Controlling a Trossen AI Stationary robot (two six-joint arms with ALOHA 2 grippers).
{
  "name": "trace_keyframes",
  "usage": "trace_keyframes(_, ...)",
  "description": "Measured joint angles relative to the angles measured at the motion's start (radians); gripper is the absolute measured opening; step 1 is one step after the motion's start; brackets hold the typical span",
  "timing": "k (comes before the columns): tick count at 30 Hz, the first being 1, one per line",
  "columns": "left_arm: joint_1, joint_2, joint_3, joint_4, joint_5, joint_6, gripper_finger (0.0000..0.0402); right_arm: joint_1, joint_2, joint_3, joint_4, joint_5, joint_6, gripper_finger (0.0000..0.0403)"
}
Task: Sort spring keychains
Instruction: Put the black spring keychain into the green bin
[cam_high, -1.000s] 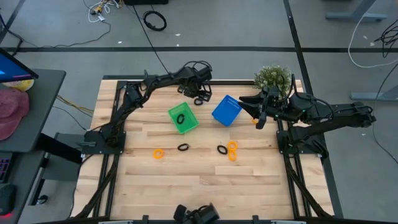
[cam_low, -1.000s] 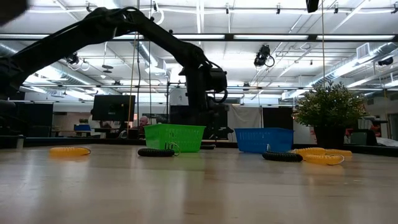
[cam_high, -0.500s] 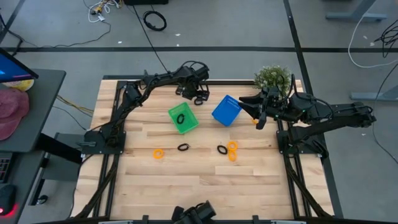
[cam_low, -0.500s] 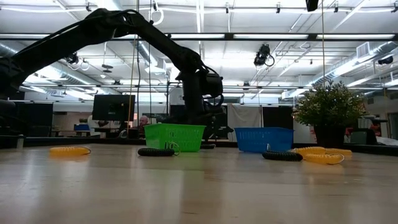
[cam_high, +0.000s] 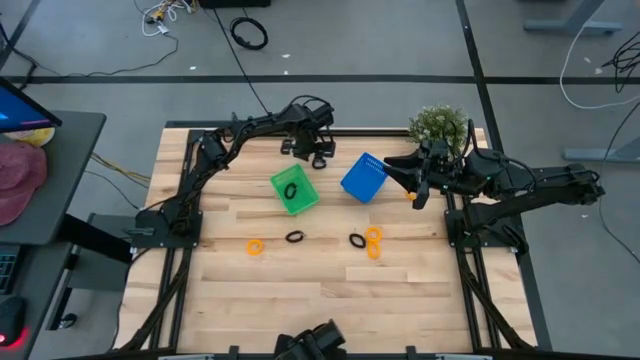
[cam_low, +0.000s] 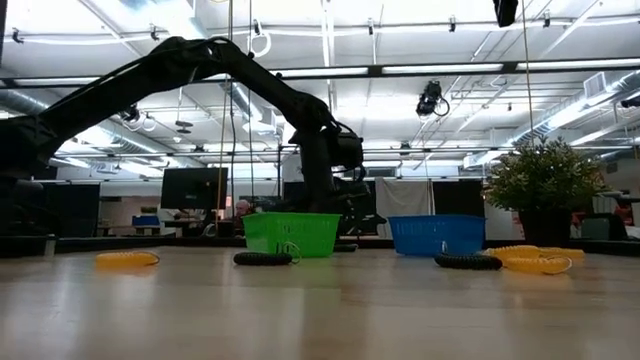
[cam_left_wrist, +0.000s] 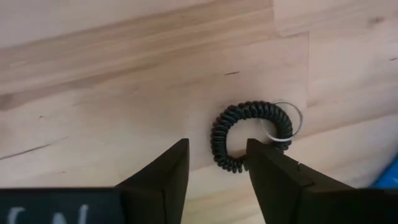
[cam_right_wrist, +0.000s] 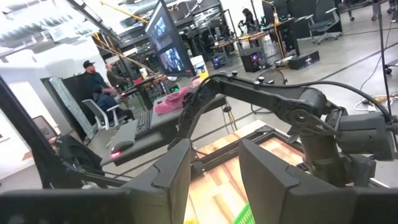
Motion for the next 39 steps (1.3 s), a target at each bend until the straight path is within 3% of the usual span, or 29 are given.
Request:
trace_keyframes(4, 0.0, 0.0, 0.0, 0.0, -0.006, 0.025, 0.0123, 0.0, 0.0, 0.0, 0.0, 0.0, 0.0, 0.0141)
trace_keyframes(11, -0.001, 0.0, 0.0, 0.02, -0.012, 0.051, 0.0011, 0.0, 0.0, 0.0, -0.001, 0.0, 0.0, 0.0141)
trace_keyframes(15, -0.001, 0.0, 0.0, 0.03, 0.015, 0.082, 0.0008, 0.0, 0.0, 0.0, -0.002, 0.0, 0.0, 0.0141)
trace_keyframes(19, -0.009, -0.008, 0.05, -0.017, 0.056, 0.276, 0.0006, 0.0, 0.0, 0.0, -0.002, 0.0, 0.0, 0.0141)
trace_keyframes(23, -0.02, -0.017, 0.163, -0.154, 0.003, 0.576, 0.0018, 0.0, 0.0, 0.0, -0.003, -0.002, 0.0, 0.0141)
trace_keyframes(30, -0.068, -0.018, 0.297, -0.323, -0.148, 1.311, 0.006, 0.0, 0.0, 0.0, -0.007, -0.026, 0.0, 0.0141)
trace_keyframes(39, -0.122, -0.016, 0.186, -0.277, -0.151, 1.552, 0.0175, 0.0, 0.0, 0.0, -0.007, -0.026, 0.0, 0.0141)
